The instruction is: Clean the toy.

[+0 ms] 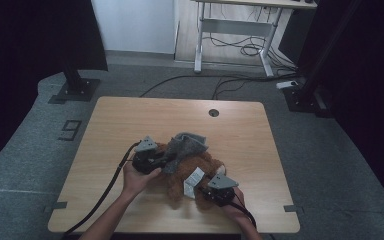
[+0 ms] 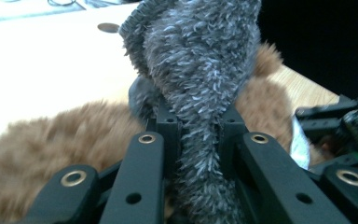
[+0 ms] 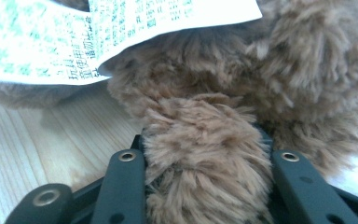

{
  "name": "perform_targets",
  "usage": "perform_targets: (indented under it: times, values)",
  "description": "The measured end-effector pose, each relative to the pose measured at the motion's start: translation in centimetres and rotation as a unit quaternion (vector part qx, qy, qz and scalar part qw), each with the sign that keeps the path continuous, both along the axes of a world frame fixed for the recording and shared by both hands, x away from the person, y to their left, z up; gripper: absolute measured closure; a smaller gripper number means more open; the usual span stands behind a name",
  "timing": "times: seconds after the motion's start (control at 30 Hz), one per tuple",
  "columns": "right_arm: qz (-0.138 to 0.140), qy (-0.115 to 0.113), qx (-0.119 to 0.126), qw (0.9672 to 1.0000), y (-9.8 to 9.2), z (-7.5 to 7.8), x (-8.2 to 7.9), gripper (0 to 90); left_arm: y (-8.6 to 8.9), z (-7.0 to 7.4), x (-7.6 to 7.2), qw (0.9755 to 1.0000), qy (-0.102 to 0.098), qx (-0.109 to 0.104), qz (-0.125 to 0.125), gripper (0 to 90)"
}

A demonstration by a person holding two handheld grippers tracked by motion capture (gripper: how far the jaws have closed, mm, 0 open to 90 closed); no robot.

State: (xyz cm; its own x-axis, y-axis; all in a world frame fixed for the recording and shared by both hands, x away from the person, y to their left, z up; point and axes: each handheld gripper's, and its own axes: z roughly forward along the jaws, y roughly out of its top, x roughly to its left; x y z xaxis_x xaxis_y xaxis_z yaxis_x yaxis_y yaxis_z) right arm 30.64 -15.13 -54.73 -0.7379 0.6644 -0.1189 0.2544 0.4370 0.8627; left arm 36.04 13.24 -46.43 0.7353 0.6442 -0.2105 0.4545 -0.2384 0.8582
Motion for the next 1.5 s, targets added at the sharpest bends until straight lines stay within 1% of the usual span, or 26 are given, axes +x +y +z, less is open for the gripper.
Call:
perform_targets:
  times: [0.07, 0.1, 0.2, 0.23, 0.3, 0.37, 0.43, 0.47, 0.53, 0.6, 0.67, 0.73, 0.8, 0.9, 0.97, 1.07, 1.13, 1.23, 1.33, 1.4, 1.5]
  values:
    - [0.001, 0.005, 0.007, 1.0000, -0.2, 0.0, 0.0, 53.0, 0.4, -0.6, 0.0, 0.9999, 0.008, -0.010, 0.001, 76.9]
    - [0.000, 0.008, 0.014, 0.9999, -0.3, 0.1, 0.0, 49.7, 0.6, -0.8, 0.0, 0.9999, 0.011, -0.012, 0.001, 77.1]
    - [-0.003, 0.024, 0.043, 0.9988, -0.6, 0.4, -0.1, 37.2, 1.1, -1.2, -0.1, 0.9997, 0.014, -0.018, 0.000, 77.4]
    - [-0.005, 0.030, 0.057, 0.9979, -0.9, 0.5, -0.1, 35.7, 1.2, -1.3, -0.2, 0.9997, 0.014, -0.020, 0.000, 77.5]
    - [-0.012, 0.050, 0.084, 0.9951, -1.3, 0.7, 0.0, 31.4, 1.2, -1.5, -0.5, 0.9997, 0.011, -0.020, 0.000, 77.7]
    - [-0.018, 0.070, 0.100, 0.9923, -1.5, 0.8, 0.2, 30.6, 1.2, -1.6, -0.9, 0.9998, 0.009, -0.020, -0.003, 77.8]
    - [-0.013, 0.080, 0.096, 0.9921, -1.2, 0.6, 0.3, 32.9, 1.3, -1.8, -1.3, 0.9998, 0.007, -0.019, -0.006, 77.9]
    - [-0.010, 0.083, 0.093, 0.9922, -1.0, 0.5, 0.4, 35.7, 1.3, -1.9, -1.5, 0.9998, 0.007, -0.019, -0.007, 77.9]
    - [-0.007, 0.084, 0.085, 0.9928, -0.3, 0.4, 0.5, 42.6, 1.4, -2.1, -1.7, 0.9998, 0.005, -0.016, -0.007, 78.0]
    - [-0.009, 0.077, 0.067, 0.9947, 0.2, 0.3, 0.7, 49.9, 1.6, -2.4, -1.9, 0.9998, 0.006, -0.017, -0.007, 78.1]
    - [-0.023, 0.069, 0.047, 0.9963, 0.7, 0.3, 1.0, 54.9, 1.7, -2.8, -2.1, 0.9998, 0.006, -0.018, -0.010, 78.4]
    - [-0.036, 0.057, 0.029, 0.9973, 1.0, 0.3, 1.4, 57.3, 1.6, -3.1, -2.0, 0.9998, 0.005, -0.020, -0.006, 78.5]
    - [-0.049, 0.050, 0.021, 0.9973, 1.2, 0.3, 2.1, 58.4, 1.3, -3.2, -1.5, 0.9997, 0.004, -0.022, 0.001, 78.5]
    - [-0.064, 0.049, 0.019, 0.9965, 1.1, 0.3, 3.4, 59.0, 0.7, -3.4, -0.7, 0.9997, 0.009, -0.020, 0.007, 78.6]
    - [-0.068, 0.052, 0.019, 0.9961, 1.0, 0.3, 4.0, 59.5, 0.5, -3.2, -0.6, 0.9997, 0.008, -0.019, 0.010, 78.6]
    - [-0.059, 0.049, 0.021, 0.9968, 0.8, 0.3, 4.0, 60.1, 0.1, -2.1, -1.0, 0.9997, -0.001, -0.023, 0.009, 78.6]
    - [-0.056, 0.049, 0.028, 0.9968, 0.7, 0.3, 3.9, 60.2, -0.7, -1.2, -1.5, 0.9996, -0.012, -0.025, -0.002, 78.8]
    - [-0.054, 0.046, 0.040, 0.9967, 0.5, 0.2, 3.7, 60.2, -2.9, -0.3, -2.1, 0.9993, -0.029, -0.009, -0.021, 78.8]
    - [-0.050, 0.042, 0.040, 0.9970, 0.6, 0.2, 3.5, 60.1, -5.0, -0.1, -2.1, 0.9986, -0.044, 0.014, -0.025, 78.9]
    - [-0.047, 0.039, 0.041, 0.9973, 0.5, 0.2, 3.4, 60.1, -5.9, -0.4, -1.7, 0.9983, -0.046, 0.028, -0.023, 78.8]
    - [-0.046, 0.039, 0.048, 0.9970, 0.3, 0.0, 3.4, 60.1, -6.4, -0.8, -1.2, 0.9984, -0.041, 0.034, -0.021, 78.9]
